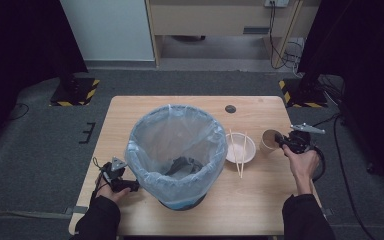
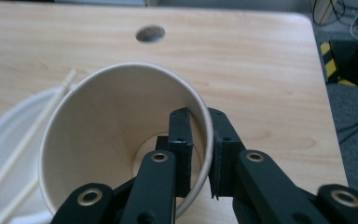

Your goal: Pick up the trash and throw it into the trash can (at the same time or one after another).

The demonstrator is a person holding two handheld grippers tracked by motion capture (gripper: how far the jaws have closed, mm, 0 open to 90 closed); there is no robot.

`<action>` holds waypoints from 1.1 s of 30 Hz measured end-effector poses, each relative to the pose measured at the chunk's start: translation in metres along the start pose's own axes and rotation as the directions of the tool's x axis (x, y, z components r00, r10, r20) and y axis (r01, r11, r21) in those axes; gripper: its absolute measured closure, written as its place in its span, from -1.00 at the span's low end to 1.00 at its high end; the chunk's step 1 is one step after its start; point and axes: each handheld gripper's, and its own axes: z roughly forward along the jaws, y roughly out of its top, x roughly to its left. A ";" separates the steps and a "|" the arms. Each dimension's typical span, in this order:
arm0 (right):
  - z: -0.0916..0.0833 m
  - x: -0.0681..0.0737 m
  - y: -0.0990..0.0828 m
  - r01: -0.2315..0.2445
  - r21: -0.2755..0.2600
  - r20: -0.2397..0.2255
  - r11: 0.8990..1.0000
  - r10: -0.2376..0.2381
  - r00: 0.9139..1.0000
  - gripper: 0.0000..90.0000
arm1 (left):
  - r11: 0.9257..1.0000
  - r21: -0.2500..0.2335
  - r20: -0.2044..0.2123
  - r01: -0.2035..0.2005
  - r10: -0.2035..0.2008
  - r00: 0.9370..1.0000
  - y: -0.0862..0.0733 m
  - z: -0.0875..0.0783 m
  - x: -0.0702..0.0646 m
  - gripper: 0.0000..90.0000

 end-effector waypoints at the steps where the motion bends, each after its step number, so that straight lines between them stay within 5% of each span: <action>1: 0.000 0.000 0.000 0.000 0.000 0.000 1.000 0.000 1.000 0.82 | 1.000 0.000 0.000 0.000 0.000 1.000 0.000 0.000 0.000 -1.00; 13: -0.030 0.012 0.025 -0.025 -0.154 -0.059 0.988 0.016 0.998 0.82 | 1.000 0.000 0.000 0.000 0.000 1.000 0.000 0.000 0.000 -1.00; 22: -0.054 0.021 0.042 -0.045 -0.262 -0.101 0.964 0.019 0.995 0.82 | 1.000 0.000 0.000 0.000 0.000 1.000 0.000 0.000 0.000 -1.00; 33: -0.085 0.031 0.061 -0.058 -0.382 -0.158 0.922 -0.003 0.987 0.82 | 1.000 0.000 0.000 0.000 0.000 1.000 0.000 0.000 0.000 -1.00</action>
